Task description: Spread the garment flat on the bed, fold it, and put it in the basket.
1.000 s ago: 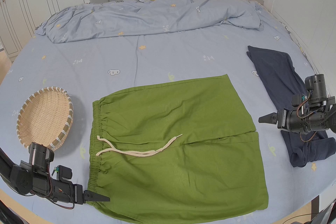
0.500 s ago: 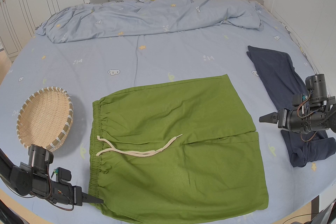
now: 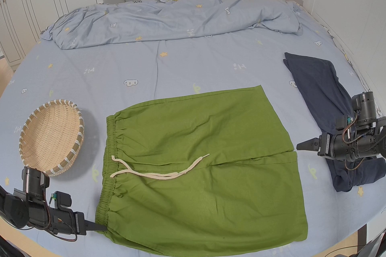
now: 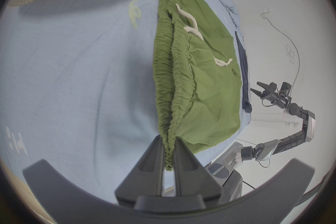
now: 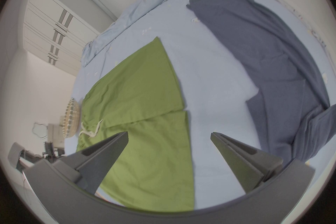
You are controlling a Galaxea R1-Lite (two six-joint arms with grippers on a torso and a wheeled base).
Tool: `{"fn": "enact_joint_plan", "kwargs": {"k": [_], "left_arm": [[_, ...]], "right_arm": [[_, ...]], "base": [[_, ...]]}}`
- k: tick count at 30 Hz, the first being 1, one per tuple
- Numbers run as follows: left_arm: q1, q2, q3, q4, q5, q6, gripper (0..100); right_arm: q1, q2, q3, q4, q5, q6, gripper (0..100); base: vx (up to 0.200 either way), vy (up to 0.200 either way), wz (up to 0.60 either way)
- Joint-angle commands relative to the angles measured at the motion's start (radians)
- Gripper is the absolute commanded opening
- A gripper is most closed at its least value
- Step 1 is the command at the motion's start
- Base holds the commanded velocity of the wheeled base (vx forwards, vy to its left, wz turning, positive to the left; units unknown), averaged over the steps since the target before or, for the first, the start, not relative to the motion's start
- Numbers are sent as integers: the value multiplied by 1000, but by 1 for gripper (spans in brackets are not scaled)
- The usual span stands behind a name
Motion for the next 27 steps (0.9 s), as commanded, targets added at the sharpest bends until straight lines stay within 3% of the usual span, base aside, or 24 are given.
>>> {"fn": "enact_joint_plan", "kwargs": {"k": [1,3,9,21,27], "left_arm": [[45,-36,-12,-3,-5,-3,0],[58,-34,-18,-3,-7,-3,0],[50,-19,-27,-3,-28,-3,0],[47,-16,-35,-3,-30,-3,0],[35,-10,-41,-3,-30,-3,0]], "right_arm": [[-83,-52,129,5,179,-6,100],[-101,-52,221,3,243,-25,100],[-71,-52,397,-3,300,-134,100],[66,-12,485,-7,306,-141,100],[66,24,485,-7,311,-143,100]], "base": [[0,0,0],[0,0,0],[0,0,0],[0,0,0],[0,0,0]]}}
